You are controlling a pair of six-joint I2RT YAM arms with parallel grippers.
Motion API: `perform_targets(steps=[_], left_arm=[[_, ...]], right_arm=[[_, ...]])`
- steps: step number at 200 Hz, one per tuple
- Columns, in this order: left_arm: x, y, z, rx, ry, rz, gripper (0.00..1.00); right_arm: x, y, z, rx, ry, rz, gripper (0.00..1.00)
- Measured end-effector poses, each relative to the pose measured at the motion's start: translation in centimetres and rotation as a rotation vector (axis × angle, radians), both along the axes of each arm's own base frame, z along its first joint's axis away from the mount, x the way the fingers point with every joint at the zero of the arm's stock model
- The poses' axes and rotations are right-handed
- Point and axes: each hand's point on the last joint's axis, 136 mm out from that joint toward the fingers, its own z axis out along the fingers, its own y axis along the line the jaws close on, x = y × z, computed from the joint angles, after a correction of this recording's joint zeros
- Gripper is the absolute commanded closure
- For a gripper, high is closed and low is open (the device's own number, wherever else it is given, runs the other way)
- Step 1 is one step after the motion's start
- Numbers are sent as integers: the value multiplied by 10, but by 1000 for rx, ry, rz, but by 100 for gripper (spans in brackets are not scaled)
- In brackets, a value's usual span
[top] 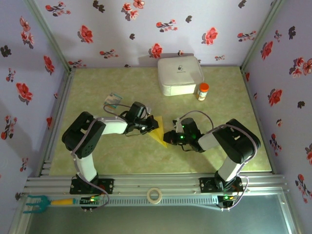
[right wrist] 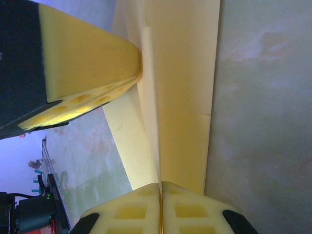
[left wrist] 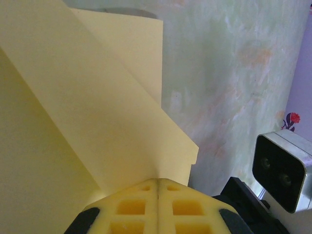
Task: Fold a paper plane with a square sheet of paper (pick it up from the middle)
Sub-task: Fourth fold the wing at the center of the table.
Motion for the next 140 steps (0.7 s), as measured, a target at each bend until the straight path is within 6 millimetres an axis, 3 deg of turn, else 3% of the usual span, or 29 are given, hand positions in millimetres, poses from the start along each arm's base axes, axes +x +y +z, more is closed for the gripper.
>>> perform_targets(steps=[140], left_arm=[[1,-3,-11,9,22,-6,100]], right_arm=[[1,-1,-2,-13,11,-5,93]])
